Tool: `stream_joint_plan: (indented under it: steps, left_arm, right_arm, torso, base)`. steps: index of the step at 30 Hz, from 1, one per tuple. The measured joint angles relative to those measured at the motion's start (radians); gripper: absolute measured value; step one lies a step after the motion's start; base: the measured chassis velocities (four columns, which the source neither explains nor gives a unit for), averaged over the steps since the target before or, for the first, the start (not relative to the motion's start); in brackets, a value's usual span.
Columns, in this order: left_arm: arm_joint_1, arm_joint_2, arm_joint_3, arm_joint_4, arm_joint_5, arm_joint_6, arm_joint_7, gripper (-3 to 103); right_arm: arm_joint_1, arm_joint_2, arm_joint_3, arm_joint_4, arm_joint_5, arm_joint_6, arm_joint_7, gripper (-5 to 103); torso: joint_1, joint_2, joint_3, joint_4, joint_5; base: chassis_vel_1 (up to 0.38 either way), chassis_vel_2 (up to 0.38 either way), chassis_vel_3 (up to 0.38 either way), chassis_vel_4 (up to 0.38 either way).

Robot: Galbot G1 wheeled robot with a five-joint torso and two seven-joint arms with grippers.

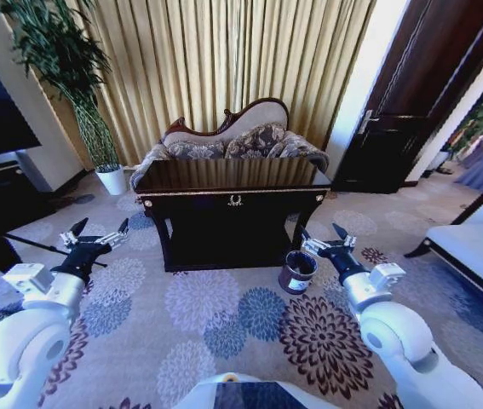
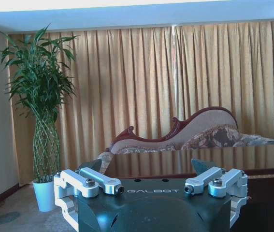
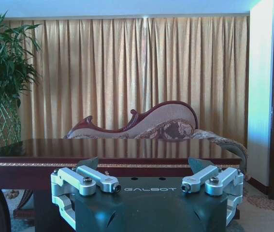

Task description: Move to the front of the table and place the trash on the table into the trash bin.

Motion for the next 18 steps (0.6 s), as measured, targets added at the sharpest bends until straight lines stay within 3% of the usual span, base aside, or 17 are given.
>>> stream_joint_plan:
  steps: [18]
  left_arm:
    - [0.003, -0.008, 0.005, 0.0, 0.001, -0.004, 0.004, 100]
  right_arm:
    - [-0.003, 0.002, -0.005, -0.001, -0.009, 0.001, -0.002, 100]
  torso:
    - [0.0, 0.0, 0.0, 0.0, 0.0]
  base:
    - [0.177, -0.2, -0.186, 0.195]
